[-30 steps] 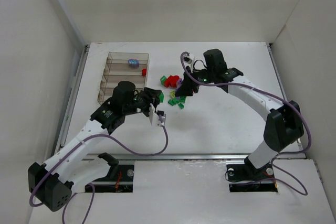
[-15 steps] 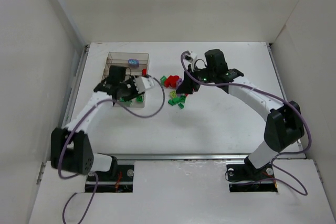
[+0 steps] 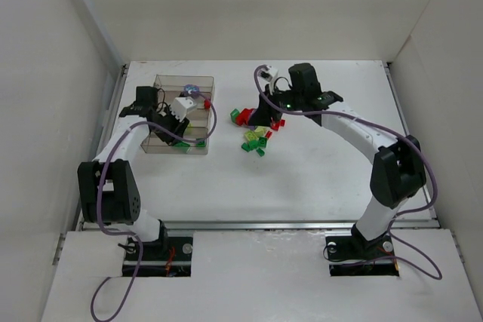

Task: Sort the legos into containers by color

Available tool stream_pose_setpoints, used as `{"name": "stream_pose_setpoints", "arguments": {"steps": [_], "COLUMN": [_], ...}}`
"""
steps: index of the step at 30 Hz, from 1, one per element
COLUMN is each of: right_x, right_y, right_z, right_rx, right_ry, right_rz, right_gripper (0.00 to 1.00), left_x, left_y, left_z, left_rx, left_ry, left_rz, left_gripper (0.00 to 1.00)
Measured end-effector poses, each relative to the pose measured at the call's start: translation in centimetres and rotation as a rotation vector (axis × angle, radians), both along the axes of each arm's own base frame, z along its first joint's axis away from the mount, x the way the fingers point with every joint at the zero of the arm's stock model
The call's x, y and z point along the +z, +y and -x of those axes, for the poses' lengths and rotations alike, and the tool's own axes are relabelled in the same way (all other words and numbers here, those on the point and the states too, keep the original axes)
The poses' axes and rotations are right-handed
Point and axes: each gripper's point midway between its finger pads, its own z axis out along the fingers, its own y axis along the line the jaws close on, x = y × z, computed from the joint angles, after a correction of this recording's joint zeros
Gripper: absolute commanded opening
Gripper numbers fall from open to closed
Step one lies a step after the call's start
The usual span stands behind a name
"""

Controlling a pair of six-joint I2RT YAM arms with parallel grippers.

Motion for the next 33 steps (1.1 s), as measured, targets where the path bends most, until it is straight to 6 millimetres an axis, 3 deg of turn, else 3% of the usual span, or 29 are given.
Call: {"name": "stream_pose_setpoints", "arguments": {"steps": [2, 3, 5, 8, 10, 13, 18, 21, 24, 29, 30, 33], "right_x": [-0.2, -0.2, 0.2, 1.1, 1.5, 2.2, 4.4, 7.9, 12.1, 17.9, 18.6, 20.2], "right_y": [0.1, 0.1, 0.2, 0.4, 0.5, 0.6, 1.1, 1.4, 0.8, -0.7, -0.8, -0.9], "right_z": [-0.1, -0.2, -0.4, -0.7, -0.8, -0.8, -1.3, -1.7, -0.8, 1.7, 2.2, 3.4], "right_rx": [0.000, 0.000, -0.001, -0.003, -0.006, -0.017, -0.095, -0.184, -0.252, -0.312, -0.317, -0.334], "right_ry": [0.005, 0.004, -0.001, -0.017, -0.018, -0.003, 0.071, 0.102, 0.112, 0.095, 0.093, 0.092], "right_rz": [0.003, 0.002, -0.003, -0.015, -0.022, -0.035, -0.110, -0.230, -0.388, -0.602, -0.630, -0.693], "right_gripper": [0.00, 0.00, 0.00, 0.00, 0.00, 0.00, 0.00, 0.00, 0.00, 0.00, 0.00, 0.00], "left_x": [-0.2, -0.1, 0.3, 2.4, 5.0, 8.7, 15.9, 20.1, 24.0, 26.4, 26.6, 26.5], "left_y": [0.3, 0.4, 0.5, 0.6, 0.3, -1.1, -7.9, -12.3, -16.2, -19.3, -19.7, -20.9], "left_z": [-0.1, -0.2, -0.6, -2.3, -3.8, -4.4, -1.2, 1.4, 2.8, 3.3, 3.3, 3.3], "left_rx": [0.000, -0.002, -0.012, -0.044, -0.081, -0.175, -0.371, -0.429, -0.447, -0.411, -0.402, -0.386], "left_ry": [0.001, -0.004, -0.022, -0.105, -0.205, -0.351, -0.667, -0.815, -0.907, -0.960, -0.963, -0.939], "left_rz": [-0.005, -0.009, -0.016, -0.029, -0.037, -0.058, 0.013, 0.146, 0.292, 0.390, 0.402, 0.444], "left_gripper": [0.57, 0.94, 1.00, 1.00, 1.00, 1.00, 1.00, 1.00, 1.00, 0.91, 0.84, 0.77]}}
